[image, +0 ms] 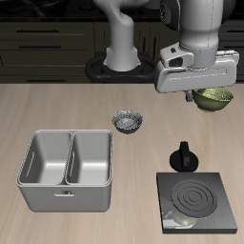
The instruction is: Place the green bowl on the flat stove
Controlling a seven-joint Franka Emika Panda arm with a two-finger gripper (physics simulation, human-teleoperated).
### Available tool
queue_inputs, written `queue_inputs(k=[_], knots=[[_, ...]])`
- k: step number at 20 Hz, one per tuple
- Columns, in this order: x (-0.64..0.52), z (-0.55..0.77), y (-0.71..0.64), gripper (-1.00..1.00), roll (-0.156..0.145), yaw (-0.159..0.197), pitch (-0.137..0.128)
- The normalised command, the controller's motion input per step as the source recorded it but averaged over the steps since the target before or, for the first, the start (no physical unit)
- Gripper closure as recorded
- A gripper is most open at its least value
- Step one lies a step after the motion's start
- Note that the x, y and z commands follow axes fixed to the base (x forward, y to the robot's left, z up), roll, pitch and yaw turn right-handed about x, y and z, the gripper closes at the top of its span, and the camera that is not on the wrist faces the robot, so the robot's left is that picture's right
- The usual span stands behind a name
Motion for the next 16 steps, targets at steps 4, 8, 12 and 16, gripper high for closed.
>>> queue_inputs(k=[4,8,12,16], knots=[[0.39,0.10,-0.09,1.00,-0.041,0.022,-0.010],[0.34,0.07,-0.02,1.00,-0.016,0.000,-0.003],[0.37,0.04,0.14,1.00,0.026,0.037,-0.026],[0.38,-0.03,0.06,1.00,0.000,-0.006,0.021]])
